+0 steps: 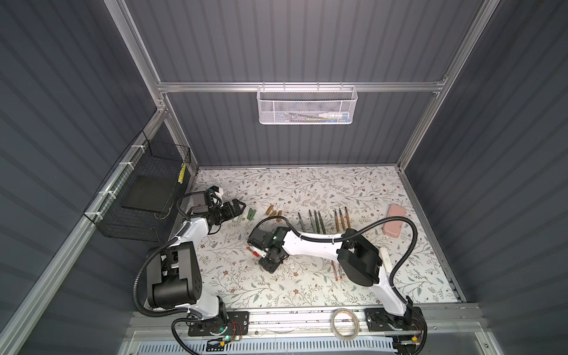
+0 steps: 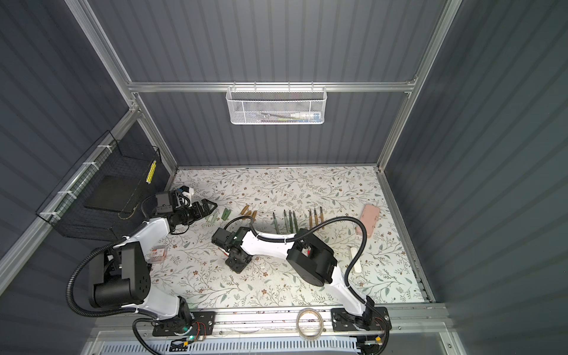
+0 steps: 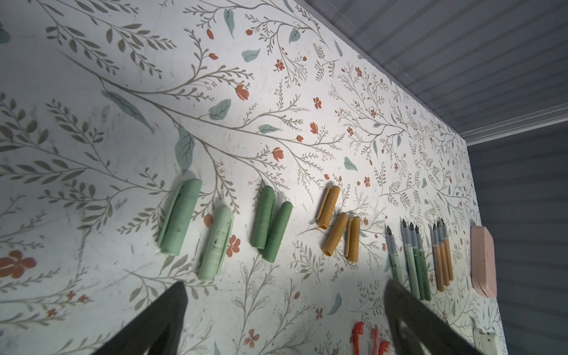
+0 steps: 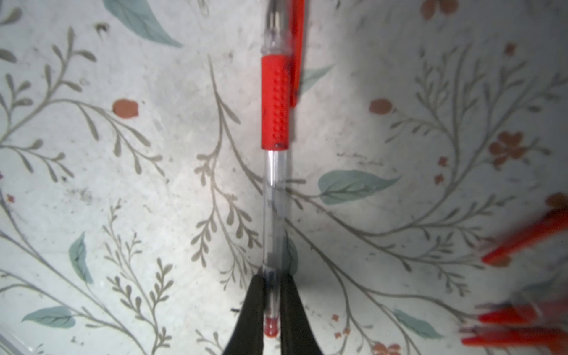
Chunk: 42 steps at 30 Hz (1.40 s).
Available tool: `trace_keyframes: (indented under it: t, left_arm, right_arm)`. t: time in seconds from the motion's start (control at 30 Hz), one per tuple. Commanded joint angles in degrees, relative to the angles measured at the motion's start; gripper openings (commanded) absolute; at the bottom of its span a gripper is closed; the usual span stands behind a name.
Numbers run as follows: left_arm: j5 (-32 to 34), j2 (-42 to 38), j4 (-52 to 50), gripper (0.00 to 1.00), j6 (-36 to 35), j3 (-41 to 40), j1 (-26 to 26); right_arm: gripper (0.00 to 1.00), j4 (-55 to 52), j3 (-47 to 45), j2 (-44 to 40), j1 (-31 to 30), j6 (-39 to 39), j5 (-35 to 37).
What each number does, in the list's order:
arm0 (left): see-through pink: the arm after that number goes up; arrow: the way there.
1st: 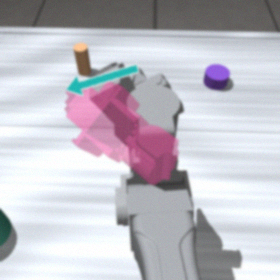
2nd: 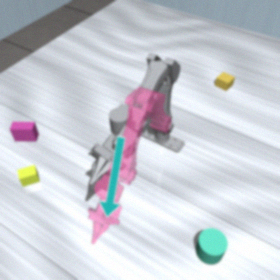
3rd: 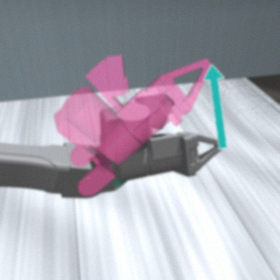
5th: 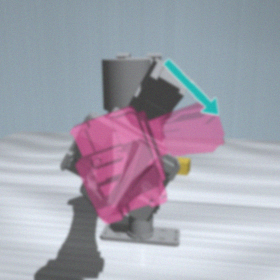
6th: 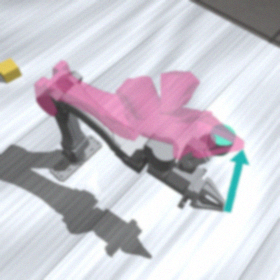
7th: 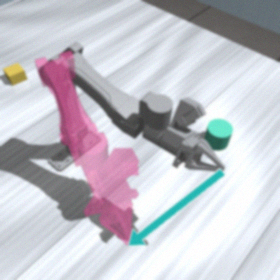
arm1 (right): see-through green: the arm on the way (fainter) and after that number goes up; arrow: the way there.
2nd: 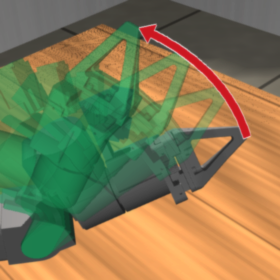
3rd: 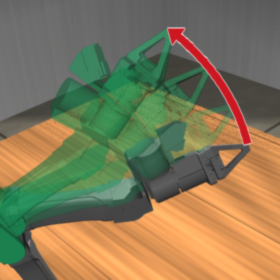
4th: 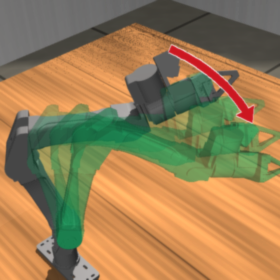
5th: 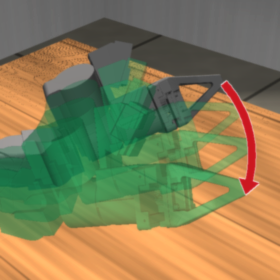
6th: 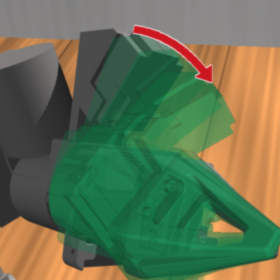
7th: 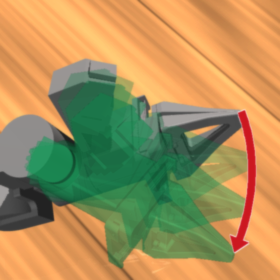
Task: Remove pen caps from pens
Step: Pick up the pen from the middle-left of the table, then open the pen cap on the pen.
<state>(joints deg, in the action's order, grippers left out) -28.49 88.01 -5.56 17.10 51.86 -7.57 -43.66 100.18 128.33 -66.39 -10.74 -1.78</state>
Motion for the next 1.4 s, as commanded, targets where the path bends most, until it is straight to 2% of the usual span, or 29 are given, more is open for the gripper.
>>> trace_keyframes:
  t: [0.0,0.27,0.53,0.67,0.8,0.9,1.37]
  left_arm:
    - [-0.3,-1.0,-0.2,1.0,-0.6,-0.2,-0.3]
    - [-0.3,-1.5,0.3,1.0,-0.8,-0.5,-0.4]
    - [-5.5,-1.4,2.1,1.0,1.1,-0.6,-0.4]
    - [-13.0,-1.9,6.5,0.99,3.1,-2.0,-0.4]
    - [-23.2,-1.7,17.1,0.95,10.7,-4.9,-0.1]
    - [-27.4,-1.8,23.8,0.93,13.7,-6.8,1.5]
    - [-27.9,1.2,21.3,0.78,11.0,-5.7,11.9]
  right_arm:
    - [0.02,-1.2,-1.3,-0.6,-0.2,-0.9,-0.8]
    - [0.01,0.8,-2.8,-3.8,0.1,-1.0,1.1]
    - [0.0,10.5,-14.1,-15.6,3.0,-5.1,1.5]
    - [0.0,16.5,-19.3,-20.6,4.6,-7.5,1.8]
    - [0.0,19.4,-22.0,-23.0,7.2,-11.7,2.2]
    - [0.0,23.9,-24.7,-24.7,8.4,-14.2,1.9]
    - [0.0,26.6,-23.6,-25.1,8.7,-16.7,1.7]
